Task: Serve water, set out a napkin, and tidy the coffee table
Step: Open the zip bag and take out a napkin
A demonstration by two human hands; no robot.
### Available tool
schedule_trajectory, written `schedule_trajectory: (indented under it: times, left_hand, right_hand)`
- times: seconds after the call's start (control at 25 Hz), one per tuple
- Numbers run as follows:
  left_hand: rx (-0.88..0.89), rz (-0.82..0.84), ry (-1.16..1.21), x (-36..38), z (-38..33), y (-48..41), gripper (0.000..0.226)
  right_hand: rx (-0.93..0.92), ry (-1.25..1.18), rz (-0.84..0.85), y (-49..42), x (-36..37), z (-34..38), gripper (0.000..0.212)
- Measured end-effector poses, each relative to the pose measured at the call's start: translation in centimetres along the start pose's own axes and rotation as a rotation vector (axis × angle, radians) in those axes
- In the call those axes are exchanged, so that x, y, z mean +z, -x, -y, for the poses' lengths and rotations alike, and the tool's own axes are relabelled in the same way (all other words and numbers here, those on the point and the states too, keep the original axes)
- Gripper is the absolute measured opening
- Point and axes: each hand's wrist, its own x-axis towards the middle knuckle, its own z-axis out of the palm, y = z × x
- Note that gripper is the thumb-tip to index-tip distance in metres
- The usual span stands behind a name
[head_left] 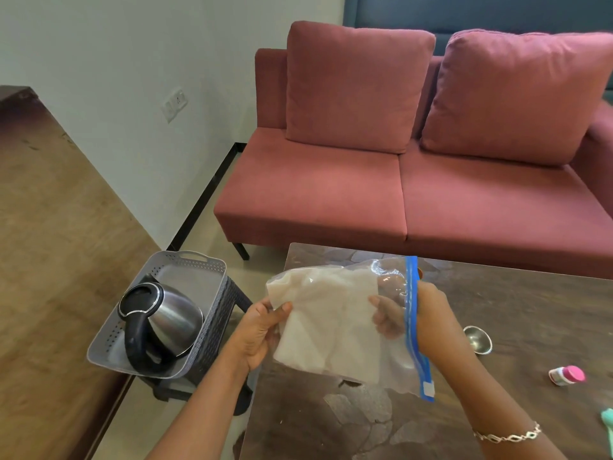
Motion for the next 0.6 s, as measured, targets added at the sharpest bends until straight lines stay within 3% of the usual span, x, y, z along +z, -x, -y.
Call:
schedule_trajectory:
  times: [0.2, 0.48, 0.6]
  left_hand:
    - [0.012, 0.072, 0.029, 0.3, -0.2, 0.6, 0.075]
    - [0.052, 0.037, 0.025, -0.5, -0.2, 0.5, 0.081]
    - [0.067, -0.013, 0.076, -1.1, 0.1, 0.3, 0.059]
  right_hand:
    - [0.128, 0.005, -0.002, 0.3, 0.6, 0.4, 0.039]
    - [-0.035, 0.202, -0.136, 1.1, 0.1, 0.7, 0.036]
    - [-0.139, 0.113, -0.198, 1.7, -0.3, 0.5, 0.019]
